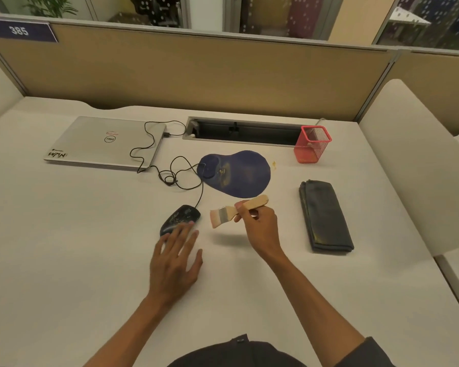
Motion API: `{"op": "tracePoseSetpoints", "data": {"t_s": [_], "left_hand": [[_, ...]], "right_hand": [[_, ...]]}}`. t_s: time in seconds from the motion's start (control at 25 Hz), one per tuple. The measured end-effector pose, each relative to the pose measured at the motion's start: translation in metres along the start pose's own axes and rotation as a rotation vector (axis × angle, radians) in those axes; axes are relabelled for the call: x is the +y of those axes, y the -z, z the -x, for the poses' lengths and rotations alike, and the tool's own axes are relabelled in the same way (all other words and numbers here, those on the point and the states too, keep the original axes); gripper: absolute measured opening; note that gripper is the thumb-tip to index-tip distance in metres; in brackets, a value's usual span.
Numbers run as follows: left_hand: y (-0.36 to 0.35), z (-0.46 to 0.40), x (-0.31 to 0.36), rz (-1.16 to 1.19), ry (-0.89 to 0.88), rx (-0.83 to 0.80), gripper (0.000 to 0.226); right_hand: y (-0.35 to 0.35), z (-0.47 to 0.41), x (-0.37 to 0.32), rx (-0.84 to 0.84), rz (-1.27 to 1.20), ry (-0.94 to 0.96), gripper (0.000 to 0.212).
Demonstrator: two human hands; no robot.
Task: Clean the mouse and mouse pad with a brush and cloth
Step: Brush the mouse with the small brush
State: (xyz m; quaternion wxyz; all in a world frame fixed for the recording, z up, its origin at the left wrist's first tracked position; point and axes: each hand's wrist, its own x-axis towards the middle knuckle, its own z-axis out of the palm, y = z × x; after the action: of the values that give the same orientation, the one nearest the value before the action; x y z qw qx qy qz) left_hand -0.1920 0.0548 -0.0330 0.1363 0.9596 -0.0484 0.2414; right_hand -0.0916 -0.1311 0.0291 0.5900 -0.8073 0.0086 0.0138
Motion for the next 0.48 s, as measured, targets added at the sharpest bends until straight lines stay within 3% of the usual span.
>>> {"op": "tracePoseSetpoints", "data": {"t_s": [0.24,0.36,0.48], "left_hand": [[0.013,0.002,-0.039,-0.029,0.38,-0.097,0.083],[0.01,-0.004,-0.047,-0.014,0.386,-0.168,0.088],[0.008,-0.005,-0.052,-0.022,0.362,-0.193,0.076]], "right_hand": [[-0.046,0.025,-0.008,-0.217,0.04,0.069,0.023],[-0.06,0.029,-0.01,-0.26,0.05,0.108,0.021],[-0.07,0.027,-0.009,-0.296,0.06,0.117,0.018]]}}
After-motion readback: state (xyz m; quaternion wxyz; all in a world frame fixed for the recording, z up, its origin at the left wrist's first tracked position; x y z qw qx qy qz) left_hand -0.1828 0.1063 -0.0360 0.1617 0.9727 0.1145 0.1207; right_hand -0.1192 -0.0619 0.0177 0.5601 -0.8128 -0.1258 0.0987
